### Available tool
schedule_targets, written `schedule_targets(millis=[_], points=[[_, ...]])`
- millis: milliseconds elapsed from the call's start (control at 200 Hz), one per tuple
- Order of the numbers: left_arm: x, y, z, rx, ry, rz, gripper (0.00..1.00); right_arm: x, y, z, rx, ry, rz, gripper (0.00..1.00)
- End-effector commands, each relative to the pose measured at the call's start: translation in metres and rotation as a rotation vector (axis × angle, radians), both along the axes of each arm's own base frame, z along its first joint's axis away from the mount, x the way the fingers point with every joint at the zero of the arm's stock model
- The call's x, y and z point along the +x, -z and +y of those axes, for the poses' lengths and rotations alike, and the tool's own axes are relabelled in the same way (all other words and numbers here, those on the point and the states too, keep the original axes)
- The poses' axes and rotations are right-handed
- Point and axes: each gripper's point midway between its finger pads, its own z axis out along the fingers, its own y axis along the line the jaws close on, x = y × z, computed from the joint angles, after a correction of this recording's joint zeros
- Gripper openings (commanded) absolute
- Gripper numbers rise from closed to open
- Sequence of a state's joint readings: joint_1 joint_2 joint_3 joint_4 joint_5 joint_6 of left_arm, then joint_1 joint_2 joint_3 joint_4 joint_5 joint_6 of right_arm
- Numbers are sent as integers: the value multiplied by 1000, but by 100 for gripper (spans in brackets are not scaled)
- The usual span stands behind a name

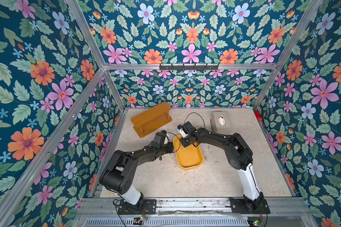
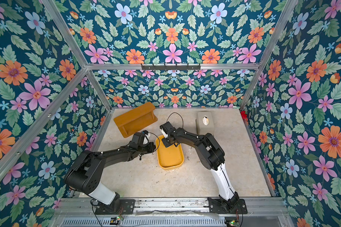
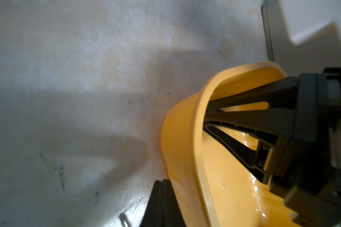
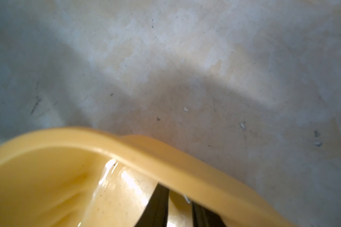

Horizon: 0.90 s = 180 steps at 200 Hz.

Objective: Take out the screws from the storage box
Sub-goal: Pick up the screw from the storage box.

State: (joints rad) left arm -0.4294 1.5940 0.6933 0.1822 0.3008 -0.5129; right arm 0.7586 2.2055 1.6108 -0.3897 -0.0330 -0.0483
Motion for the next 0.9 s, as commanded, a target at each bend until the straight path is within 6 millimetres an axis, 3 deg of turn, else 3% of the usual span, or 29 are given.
schedule_targets(millis=[0,405,545,670,755,895], points=[[3,-7,-2,-1,15,-21,4,-30,26,-33,-167,-24,124,24],[5,-10,-2,0,12,-25,4,-35,46,-44,-264,-49,174,10],[4,-9,-2,-3,14,-22,4,-35,52,-45,-277,-52,182,10],[4,-8,-3,-5,14,-20,4,-35,52,-44,-278,-49,179,0],[4,-10,-3,-8,12,-21,4,-34,36,-35,-205,-37,165,0],[6,-14,-3,-15,3,-30,4,-26,-17,-16,-33,-6,90,0]])
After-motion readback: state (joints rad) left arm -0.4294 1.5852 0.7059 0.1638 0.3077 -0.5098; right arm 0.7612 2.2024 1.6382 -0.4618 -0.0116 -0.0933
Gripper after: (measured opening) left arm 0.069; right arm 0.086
